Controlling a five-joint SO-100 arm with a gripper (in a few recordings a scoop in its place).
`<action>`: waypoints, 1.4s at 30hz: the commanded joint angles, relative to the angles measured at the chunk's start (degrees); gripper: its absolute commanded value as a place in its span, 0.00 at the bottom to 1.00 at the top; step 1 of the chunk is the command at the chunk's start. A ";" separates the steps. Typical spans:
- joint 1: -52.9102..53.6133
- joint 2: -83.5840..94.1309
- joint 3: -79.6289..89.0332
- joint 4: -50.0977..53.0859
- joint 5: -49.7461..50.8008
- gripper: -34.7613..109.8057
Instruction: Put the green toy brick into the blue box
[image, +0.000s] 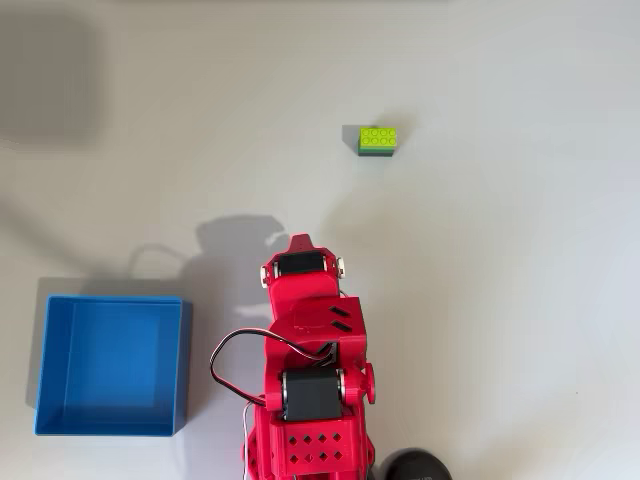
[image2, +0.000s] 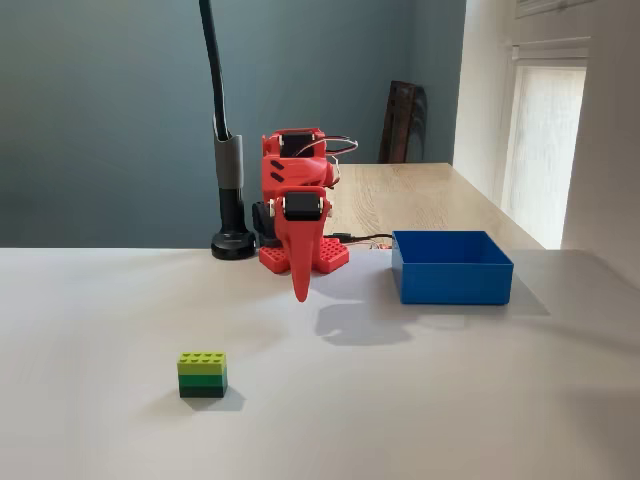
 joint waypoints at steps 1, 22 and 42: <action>-0.70 -0.26 -1.93 -0.26 -1.58 0.24; 12.13 -47.02 -45.88 2.37 -8.44 0.24; 19.16 -79.89 -79.80 21.09 -14.85 0.51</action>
